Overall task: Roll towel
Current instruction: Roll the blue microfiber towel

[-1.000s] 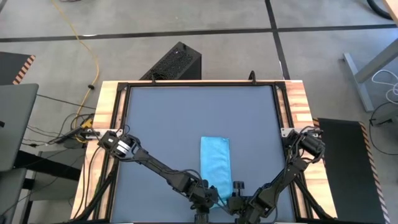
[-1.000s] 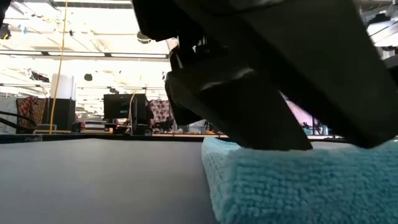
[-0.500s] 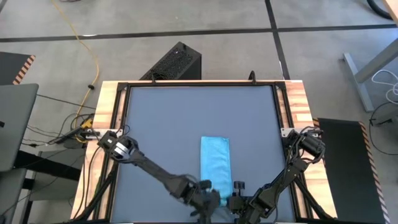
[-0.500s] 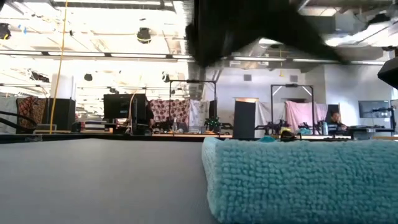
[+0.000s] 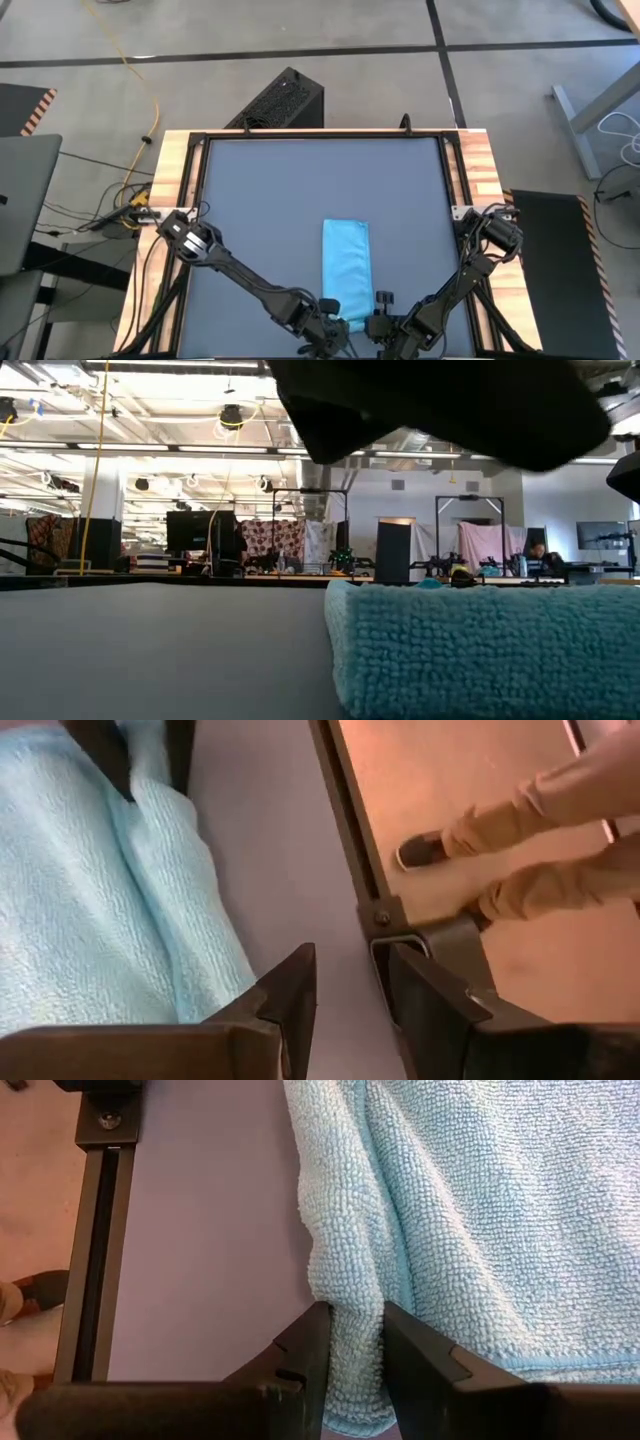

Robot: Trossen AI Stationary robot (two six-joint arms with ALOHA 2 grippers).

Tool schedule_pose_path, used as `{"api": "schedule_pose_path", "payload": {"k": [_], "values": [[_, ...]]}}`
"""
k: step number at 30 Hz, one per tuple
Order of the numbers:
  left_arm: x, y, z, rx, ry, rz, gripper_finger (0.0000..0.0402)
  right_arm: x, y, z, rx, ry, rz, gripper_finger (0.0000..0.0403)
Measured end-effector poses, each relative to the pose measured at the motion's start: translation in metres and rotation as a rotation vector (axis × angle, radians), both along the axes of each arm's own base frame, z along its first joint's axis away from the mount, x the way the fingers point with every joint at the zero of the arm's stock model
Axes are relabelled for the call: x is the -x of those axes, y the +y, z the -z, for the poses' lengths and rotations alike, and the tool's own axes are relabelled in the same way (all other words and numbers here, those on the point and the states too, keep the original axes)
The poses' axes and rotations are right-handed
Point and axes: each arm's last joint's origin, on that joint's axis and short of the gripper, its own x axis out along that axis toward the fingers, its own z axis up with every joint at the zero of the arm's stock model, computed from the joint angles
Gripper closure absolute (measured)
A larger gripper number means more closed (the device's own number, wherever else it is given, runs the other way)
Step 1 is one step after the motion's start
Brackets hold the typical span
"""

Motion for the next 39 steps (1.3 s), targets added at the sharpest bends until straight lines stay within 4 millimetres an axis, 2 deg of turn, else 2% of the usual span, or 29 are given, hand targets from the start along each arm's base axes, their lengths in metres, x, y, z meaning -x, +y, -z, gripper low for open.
{"api": "schedule_pose_path", "payload": {"k": [7, 10, 14, 18, 24, 39], "values": [[-0.003, 0.004, 0.017, -0.087, 0.017, -0.082, 0.0285, 0.000, 0.001, 0.000, -0.019, -0.005, 0.018, 0.0287], [-0.001, 0.007, 0.035, -0.134, 0.091, -0.082, 0.0285, -0.001, 0.001, 0.000, -0.023, -0.008, 0.018, 0.0287], [0.002, 0.007, 0.043, -0.174, 0.137, -0.096, 0.0285, -0.001, 0.001, -0.001, -0.025, -0.009, 0.019, 0.0287], [0.007, 0.008, 0.045, -0.260, 0.130, -0.172, 0.0285, -0.001, 0.001, -0.001, -0.027, -0.009, 0.021, 0.0287], [0.008, 0.008, 0.045, -0.270, 0.137, -0.186, 0.0285, -0.001, 0.001, -0.001, -0.026, -0.009, 0.021, 0.0287], [0.009, 0.011, 0.047, -0.338, 0.093, -0.351, 0.0285, 0.000, 0.001, -0.001, -0.028, -0.008, 0.019, 0.0287]]}}
